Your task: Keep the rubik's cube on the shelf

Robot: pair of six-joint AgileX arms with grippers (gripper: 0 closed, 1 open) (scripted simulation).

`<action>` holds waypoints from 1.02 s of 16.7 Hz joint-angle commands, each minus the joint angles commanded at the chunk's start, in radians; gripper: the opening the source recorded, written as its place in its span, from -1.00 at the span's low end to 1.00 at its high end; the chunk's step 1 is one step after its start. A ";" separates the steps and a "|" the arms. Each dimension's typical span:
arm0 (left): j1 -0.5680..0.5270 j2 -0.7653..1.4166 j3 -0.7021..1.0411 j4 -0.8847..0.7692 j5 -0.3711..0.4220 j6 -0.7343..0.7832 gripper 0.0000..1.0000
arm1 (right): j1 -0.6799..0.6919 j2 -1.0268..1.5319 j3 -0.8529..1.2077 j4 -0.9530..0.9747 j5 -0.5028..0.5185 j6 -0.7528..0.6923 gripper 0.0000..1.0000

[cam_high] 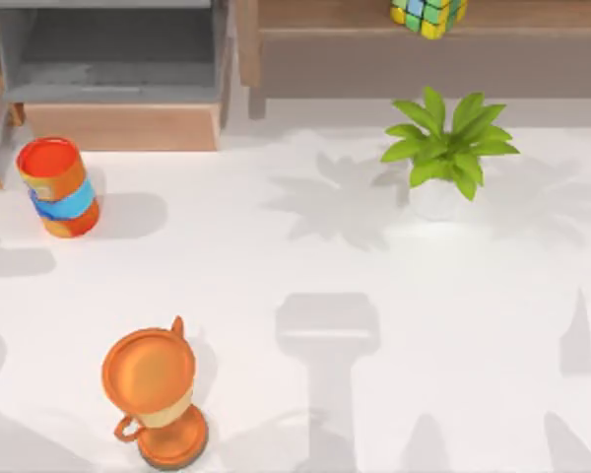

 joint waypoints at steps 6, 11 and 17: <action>-0.051 0.061 0.141 -0.077 -0.048 -0.003 -1.00 | 0.000 0.000 0.000 0.000 0.000 0.000 1.00; -0.059 0.081 0.176 -0.100 -0.057 -0.004 -1.00 | 0.000 0.000 0.000 0.000 0.000 0.000 1.00; -0.109 0.180 0.399 -0.215 -0.108 -0.011 -1.00 | 0.000 0.000 0.000 0.000 0.000 0.000 1.00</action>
